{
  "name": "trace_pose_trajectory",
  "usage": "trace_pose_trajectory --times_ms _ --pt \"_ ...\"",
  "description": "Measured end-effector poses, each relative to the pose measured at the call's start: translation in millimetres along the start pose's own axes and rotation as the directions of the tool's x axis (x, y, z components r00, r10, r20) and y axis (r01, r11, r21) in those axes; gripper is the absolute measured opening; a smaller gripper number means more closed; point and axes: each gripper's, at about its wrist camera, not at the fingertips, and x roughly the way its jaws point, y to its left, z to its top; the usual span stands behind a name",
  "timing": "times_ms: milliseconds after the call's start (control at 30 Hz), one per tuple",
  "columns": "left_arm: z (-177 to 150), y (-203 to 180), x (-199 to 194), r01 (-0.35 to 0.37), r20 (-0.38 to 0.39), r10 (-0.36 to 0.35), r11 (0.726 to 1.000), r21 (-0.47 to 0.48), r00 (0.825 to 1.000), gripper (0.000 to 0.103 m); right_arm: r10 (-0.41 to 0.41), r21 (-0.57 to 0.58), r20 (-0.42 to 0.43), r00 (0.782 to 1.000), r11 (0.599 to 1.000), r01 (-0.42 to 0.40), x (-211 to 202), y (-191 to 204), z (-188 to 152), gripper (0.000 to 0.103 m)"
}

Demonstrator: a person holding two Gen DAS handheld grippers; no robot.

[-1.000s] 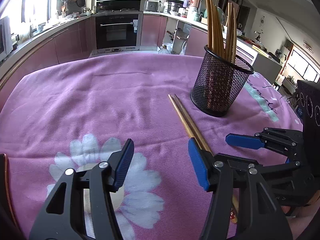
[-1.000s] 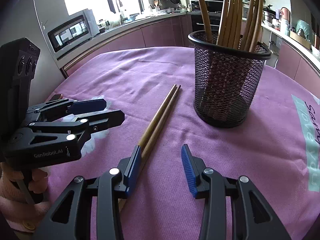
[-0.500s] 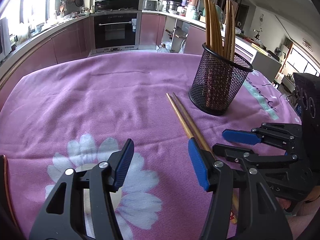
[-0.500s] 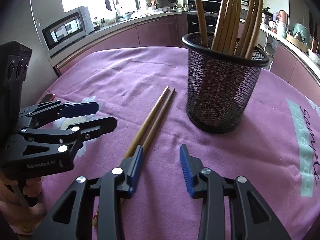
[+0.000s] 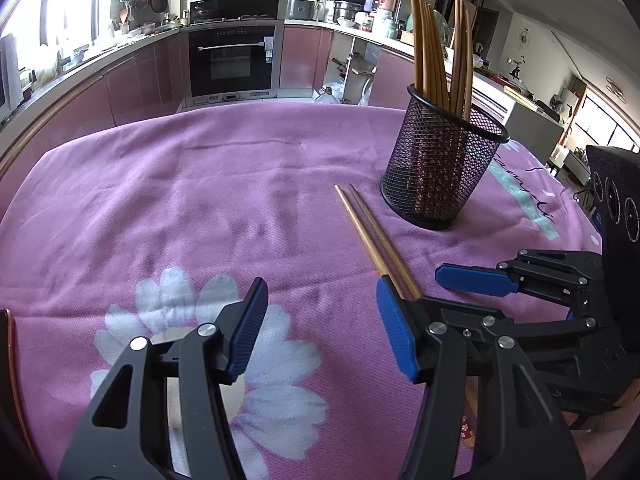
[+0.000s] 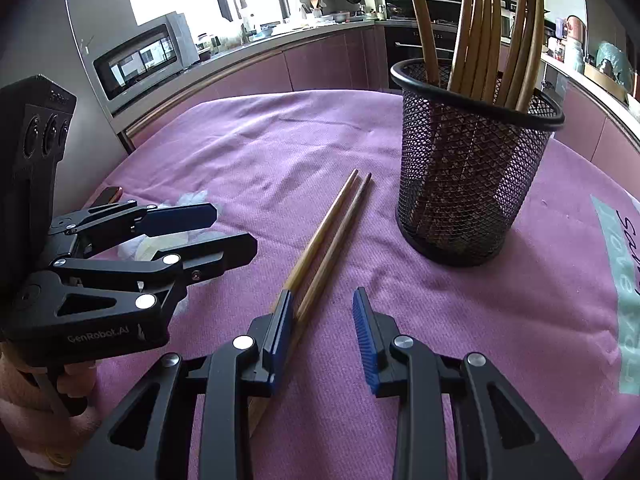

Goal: Organize utensils
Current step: 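Lower the left gripper onto one chopstick while the right gripper lowers onto the other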

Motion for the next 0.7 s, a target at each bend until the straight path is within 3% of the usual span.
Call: trace_pose_trajectory --times_ms 300,533,700 --pt "0 -20 7 0.027 -0.018 -0.026 0.997 0.069 0.999 0.056 -0.027 0.004 -0.011 1.000 1.000 0.027 -9 -11 0 0.029" --pt "-3 -28 13 0.035 -0.049 -0.029 0.994 0.107 0.998 0.056 0.003 0.052 -0.009 1.000 0.999 -0.002 -10 -25 -2 0.029" --pt "-5 -35 19 0.023 -0.066 -0.014 0.991 0.135 0.998 0.046 0.021 0.078 -0.001 1.000 0.997 -0.021 -12 -31 -4 0.029"
